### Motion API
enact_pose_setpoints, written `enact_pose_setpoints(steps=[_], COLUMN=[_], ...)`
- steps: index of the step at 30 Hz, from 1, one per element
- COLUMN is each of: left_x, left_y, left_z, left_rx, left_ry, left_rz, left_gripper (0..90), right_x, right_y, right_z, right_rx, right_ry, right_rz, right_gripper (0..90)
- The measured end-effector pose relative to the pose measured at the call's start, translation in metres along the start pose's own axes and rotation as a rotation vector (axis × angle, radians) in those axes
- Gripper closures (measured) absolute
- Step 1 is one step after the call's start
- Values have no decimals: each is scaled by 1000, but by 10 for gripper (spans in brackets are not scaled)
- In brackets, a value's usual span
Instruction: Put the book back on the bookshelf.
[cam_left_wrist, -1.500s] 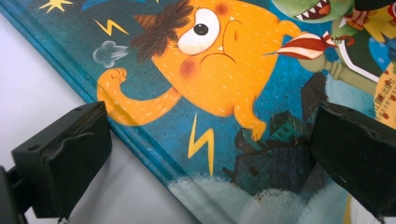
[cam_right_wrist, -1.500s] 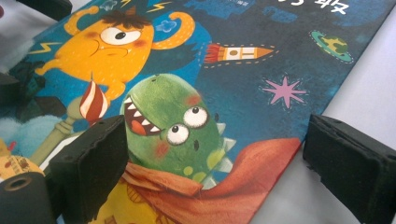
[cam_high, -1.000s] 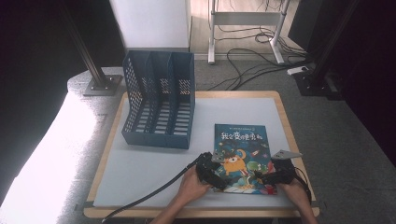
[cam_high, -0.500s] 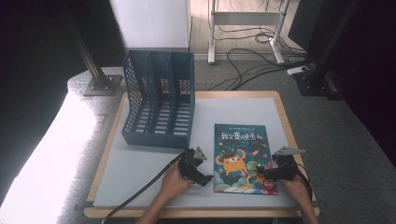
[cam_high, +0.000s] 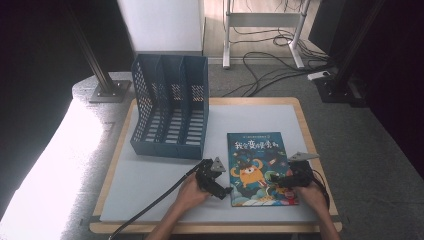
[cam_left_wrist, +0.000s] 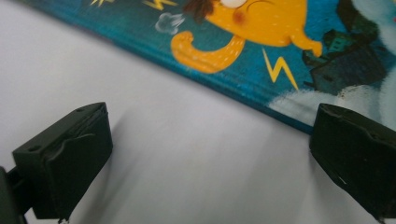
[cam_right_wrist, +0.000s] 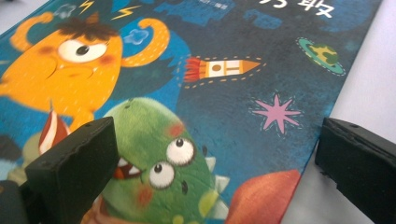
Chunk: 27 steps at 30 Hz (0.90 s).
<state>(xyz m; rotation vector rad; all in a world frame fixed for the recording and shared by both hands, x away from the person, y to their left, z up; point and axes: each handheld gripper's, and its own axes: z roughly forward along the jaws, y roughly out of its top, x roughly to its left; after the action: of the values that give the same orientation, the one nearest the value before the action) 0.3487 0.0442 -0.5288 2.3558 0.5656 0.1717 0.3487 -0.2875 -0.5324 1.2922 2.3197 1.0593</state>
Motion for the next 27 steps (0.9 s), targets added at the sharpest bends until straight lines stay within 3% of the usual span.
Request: enact_pose_setpoints(steps=[6, 16, 21, 25, 27], left_x=[-3, -11, -11, -10, -10], left_y=[8, 16, 16, 15, 15], left_z=[7, 15, 15, 14, 14], left_rx=[-6, -9, -8, 9, 11], left_ry=[-55, -74, -76, -73, -72], left_rz=[19, 41, 41, 85, 88], left_gripper=[0, 0, 0, 0, 0], right_x=[-10, -17, -19, -28, -30], right_y=[16, 41, 41, 35, 30], right_z=[13, 35, 34, 24, 18], right_rx=[18, 45, 40, 19, 22], right_ry=[10, 18, 25, 53, 47], right_rz=[-8, -26, -21, 23, 26], right_gripper=[0, 0, 34, 92, 116])
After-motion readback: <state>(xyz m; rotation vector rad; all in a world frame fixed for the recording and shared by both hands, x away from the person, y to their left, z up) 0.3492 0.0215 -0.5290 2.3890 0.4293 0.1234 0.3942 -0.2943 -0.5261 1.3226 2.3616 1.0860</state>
